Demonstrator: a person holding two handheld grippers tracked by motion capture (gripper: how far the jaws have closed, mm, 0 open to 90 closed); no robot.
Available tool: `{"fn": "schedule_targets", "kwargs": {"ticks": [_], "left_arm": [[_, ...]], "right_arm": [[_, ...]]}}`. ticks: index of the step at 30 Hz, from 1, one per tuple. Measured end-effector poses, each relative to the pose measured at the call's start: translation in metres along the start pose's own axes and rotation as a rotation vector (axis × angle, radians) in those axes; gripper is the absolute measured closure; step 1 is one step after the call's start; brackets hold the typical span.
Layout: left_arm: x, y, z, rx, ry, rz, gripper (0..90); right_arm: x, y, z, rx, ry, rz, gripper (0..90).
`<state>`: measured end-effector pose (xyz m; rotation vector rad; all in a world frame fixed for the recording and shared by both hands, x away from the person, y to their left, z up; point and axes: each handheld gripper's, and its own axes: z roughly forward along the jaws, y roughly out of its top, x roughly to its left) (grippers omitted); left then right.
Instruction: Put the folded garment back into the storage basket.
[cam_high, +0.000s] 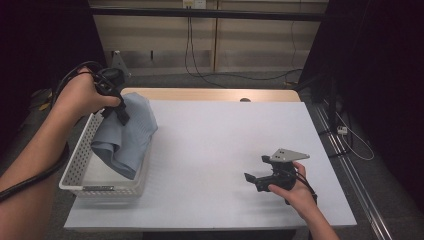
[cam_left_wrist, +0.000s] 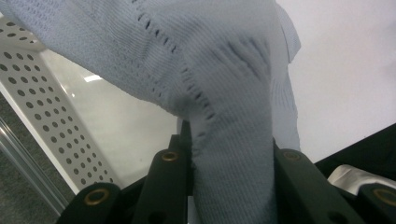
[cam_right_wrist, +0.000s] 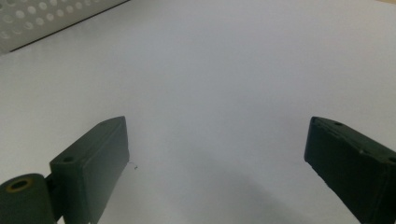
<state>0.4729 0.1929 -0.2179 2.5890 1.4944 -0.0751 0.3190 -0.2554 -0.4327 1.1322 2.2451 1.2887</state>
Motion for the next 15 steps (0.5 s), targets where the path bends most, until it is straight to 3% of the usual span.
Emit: {"fn": "schedule_targets", "kwargs": {"ticks": [15], "left_arm": [[0.0077,-0.0078,0.0006,-0.003,0.005,-0.021,74.4]], "right_arm": [[0.0015,-0.0005,-0.0007,0.002,0.002,-0.005,6.7]]}}
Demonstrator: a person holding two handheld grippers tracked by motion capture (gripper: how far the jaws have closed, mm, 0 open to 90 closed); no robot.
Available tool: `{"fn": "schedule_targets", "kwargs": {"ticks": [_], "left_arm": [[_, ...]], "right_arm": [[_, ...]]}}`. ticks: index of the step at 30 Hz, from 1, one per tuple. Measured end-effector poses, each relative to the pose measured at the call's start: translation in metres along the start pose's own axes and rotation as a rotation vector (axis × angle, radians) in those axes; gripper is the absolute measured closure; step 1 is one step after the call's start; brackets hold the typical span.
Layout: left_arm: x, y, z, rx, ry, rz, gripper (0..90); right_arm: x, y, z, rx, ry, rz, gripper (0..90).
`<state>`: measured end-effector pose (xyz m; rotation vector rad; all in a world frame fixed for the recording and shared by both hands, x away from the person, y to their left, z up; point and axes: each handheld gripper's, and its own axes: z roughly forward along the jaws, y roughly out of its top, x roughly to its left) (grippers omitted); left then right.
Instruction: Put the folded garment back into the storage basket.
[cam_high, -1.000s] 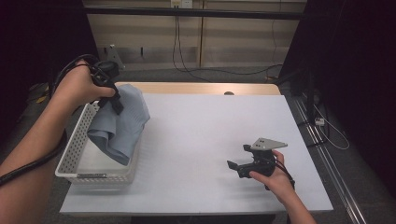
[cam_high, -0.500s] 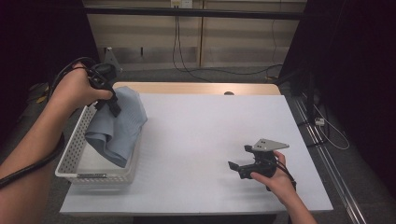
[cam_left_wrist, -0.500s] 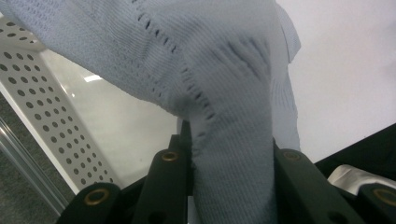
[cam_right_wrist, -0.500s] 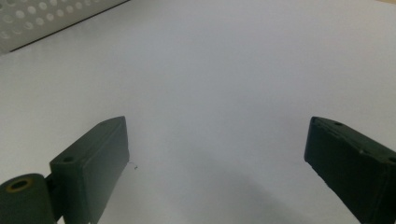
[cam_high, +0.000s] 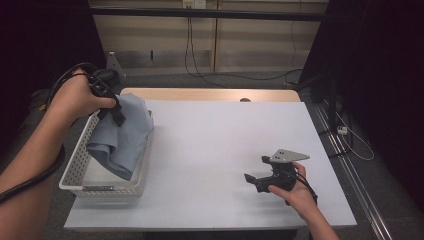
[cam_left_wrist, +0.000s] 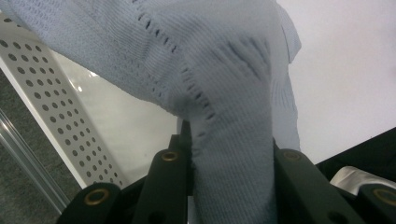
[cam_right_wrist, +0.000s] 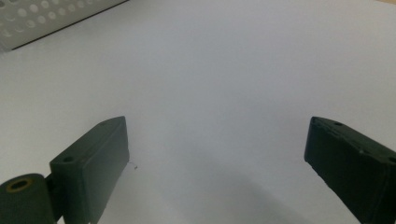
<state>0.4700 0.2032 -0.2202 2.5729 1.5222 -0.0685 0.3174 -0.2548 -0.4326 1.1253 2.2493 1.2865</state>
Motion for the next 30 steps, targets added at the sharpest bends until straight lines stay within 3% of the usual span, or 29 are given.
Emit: {"fn": "schedule_targets", "kwargs": {"ticks": [30], "left_arm": [[0.013,-0.01,0.01,0.008,0.0,-0.024,74.4]], "right_arm": [[-0.001,-0.001,0.0,0.0,0.004,0.002,6.5]]}}
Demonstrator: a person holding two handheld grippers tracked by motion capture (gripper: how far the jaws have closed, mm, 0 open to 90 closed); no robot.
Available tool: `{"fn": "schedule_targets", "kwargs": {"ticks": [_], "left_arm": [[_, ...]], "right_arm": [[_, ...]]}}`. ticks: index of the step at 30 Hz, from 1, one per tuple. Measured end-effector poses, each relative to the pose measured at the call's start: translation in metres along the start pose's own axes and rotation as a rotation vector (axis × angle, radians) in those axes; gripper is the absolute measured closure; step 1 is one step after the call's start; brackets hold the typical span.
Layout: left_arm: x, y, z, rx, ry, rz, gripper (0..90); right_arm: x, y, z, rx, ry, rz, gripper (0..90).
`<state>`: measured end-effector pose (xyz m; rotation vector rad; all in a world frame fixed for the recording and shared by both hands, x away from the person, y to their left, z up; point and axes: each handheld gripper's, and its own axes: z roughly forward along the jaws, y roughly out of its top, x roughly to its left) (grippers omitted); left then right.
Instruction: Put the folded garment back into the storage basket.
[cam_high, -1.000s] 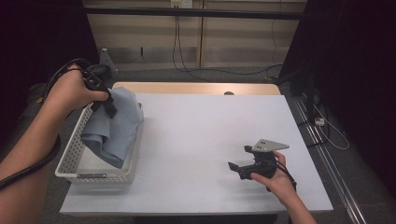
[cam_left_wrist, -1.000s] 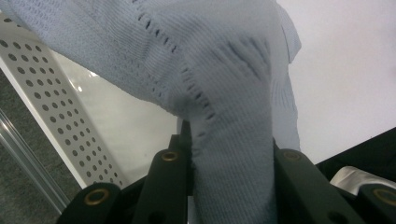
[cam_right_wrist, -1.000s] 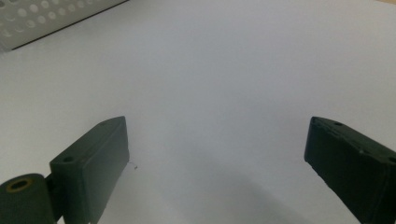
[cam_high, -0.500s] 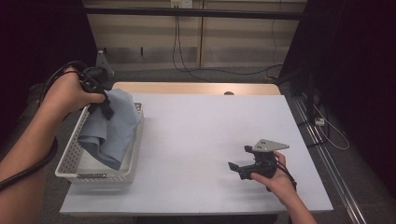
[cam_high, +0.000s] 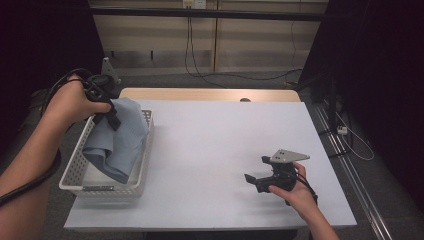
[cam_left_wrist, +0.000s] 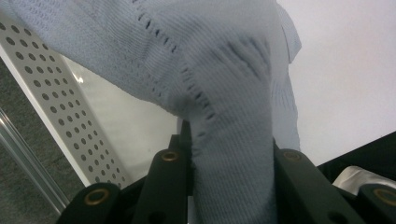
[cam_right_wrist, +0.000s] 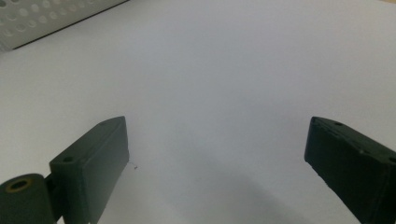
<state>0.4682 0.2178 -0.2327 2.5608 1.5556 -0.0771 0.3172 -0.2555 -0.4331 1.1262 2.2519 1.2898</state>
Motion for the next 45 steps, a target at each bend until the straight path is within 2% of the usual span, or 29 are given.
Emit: {"fn": "schedule_targets", "kwargs": {"ticks": [13,24,35,41,45], "left_arm": [[0.006,-0.005,0.009,0.015,-0.008,-0.013,74.4],[0.016,-0.012,0.019,0.028,-0.023,-0.032,74.4],[0.015,-0.016,0.024,0.026,-0.039,-0.028,74.4],[0.02,-0.015,0.033,0.038,-0.058,-0.042,74.3],[0.023,-0.012,0.04,0.046,-0.056,-0.049,74.3]], "right_arm": [[0.0,0.0,0.0,-0.002,0.004,-0.001,6.5],[0.0,0.0,0.001,0.0,0.006,-0.002,6.5],[-0.001,0.0,0.001,-0.002,0.008,-0.002,6.6],[0.001,0.0,0.001,0.001,0.013,-0.005,6.5],[0.001,0.0,0.001,-0.002,0.015,-0.004,6.6]]}}
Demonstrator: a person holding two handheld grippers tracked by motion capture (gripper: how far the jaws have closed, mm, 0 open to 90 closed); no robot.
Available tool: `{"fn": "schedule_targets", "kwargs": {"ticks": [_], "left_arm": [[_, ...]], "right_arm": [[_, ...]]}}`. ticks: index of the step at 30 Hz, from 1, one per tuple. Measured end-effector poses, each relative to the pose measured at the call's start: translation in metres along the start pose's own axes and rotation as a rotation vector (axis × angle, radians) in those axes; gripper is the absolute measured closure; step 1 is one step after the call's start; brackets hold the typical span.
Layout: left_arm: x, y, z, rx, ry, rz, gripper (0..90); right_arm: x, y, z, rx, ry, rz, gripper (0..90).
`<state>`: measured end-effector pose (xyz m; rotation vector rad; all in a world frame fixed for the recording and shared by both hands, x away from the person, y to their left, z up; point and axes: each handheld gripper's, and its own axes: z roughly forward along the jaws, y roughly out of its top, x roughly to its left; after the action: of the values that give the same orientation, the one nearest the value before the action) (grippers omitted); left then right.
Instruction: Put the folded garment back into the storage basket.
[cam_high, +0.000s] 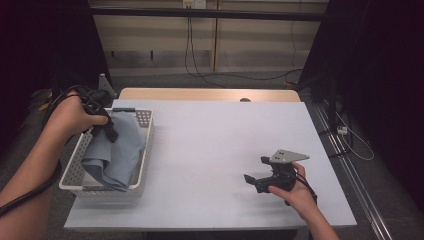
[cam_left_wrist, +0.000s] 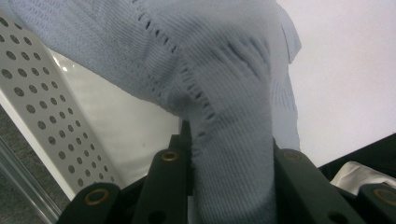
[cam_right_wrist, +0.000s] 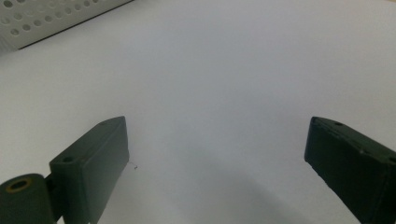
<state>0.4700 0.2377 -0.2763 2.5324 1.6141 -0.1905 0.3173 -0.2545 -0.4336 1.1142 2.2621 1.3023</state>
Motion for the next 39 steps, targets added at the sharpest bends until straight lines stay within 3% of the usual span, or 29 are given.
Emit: {"fn": "schedule_targets", "kwargs": {"ticks": [16,25,39], "left_arm": [[0.015,0.009,0.007,-0.026,0.031,-0.037,74.1],[0.015,0.012,0.015,-0.03,0.03,-0.043,73.9],[0.008,0.013,0.022,-0.048,0.069,-0.039,73.7]], "right_arm": [[0.0,-0.001,0.001,0.007,-0.003,-0.005,6.6],[0.0,-0.001,0.001,0.008,-0.004,-0.005,6.5],[0.001,0.0,0.001,0.006,-0.002,-0.007,6.6]]}}
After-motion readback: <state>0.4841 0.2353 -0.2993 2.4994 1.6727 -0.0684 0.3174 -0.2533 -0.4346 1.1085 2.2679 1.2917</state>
